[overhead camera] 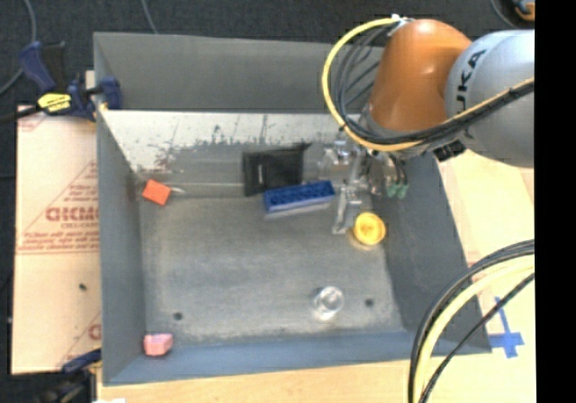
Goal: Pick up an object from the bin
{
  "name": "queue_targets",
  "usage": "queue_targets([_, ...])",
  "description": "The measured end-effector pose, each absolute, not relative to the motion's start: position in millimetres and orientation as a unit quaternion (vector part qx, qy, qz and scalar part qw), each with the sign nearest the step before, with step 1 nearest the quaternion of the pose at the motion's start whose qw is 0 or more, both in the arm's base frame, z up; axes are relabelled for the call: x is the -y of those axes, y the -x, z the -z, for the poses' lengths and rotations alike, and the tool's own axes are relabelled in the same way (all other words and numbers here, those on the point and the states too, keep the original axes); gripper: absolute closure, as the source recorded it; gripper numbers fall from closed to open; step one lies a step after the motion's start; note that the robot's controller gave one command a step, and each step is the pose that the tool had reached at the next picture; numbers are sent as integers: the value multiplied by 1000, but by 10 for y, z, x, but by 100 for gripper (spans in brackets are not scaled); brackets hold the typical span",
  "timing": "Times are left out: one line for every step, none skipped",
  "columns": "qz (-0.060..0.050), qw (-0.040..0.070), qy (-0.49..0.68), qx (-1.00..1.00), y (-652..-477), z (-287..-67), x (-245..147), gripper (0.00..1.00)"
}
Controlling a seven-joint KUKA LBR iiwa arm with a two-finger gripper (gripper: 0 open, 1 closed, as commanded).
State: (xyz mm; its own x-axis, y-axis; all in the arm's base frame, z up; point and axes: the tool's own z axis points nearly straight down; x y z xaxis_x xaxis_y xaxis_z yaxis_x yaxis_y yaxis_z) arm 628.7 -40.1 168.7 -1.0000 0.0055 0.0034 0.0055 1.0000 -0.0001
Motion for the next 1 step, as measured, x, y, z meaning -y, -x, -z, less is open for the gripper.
queue_targets([-1,-2,2,1000,-6302,-1739,403,0])
